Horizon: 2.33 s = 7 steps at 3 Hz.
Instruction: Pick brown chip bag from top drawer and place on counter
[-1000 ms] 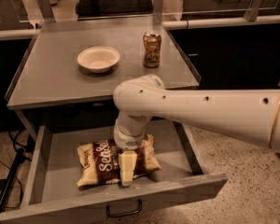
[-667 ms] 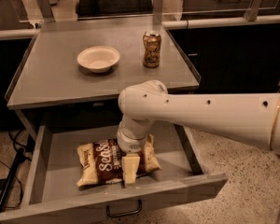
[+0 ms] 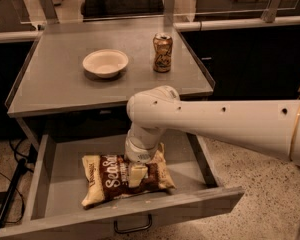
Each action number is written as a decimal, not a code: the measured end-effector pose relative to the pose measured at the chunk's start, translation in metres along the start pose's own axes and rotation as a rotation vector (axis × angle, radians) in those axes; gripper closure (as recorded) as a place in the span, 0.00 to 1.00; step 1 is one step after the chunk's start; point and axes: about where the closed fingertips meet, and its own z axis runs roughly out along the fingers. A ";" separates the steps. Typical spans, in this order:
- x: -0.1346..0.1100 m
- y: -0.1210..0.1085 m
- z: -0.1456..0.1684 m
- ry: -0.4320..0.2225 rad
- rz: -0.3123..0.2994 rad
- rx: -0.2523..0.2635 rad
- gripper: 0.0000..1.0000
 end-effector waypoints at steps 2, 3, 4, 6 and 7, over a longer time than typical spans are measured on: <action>0.000 0.000 0.000 0.000 0.000 0.000 0.89; 0.000 0.000 0.000 0.000 0.000 0.000 1.00; -0.002 0.000 -0.006 0.000 0.000 0.000 1.00; -0.028 0.005 -0.084 -0.027 -0.031 0.017 1.00; -0.046 0.012 -0.129 -0.027 -0.058 0.052 1.00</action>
Offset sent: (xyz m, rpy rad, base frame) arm 0.0000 0.0000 0.0000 0.0000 0.0000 0.0000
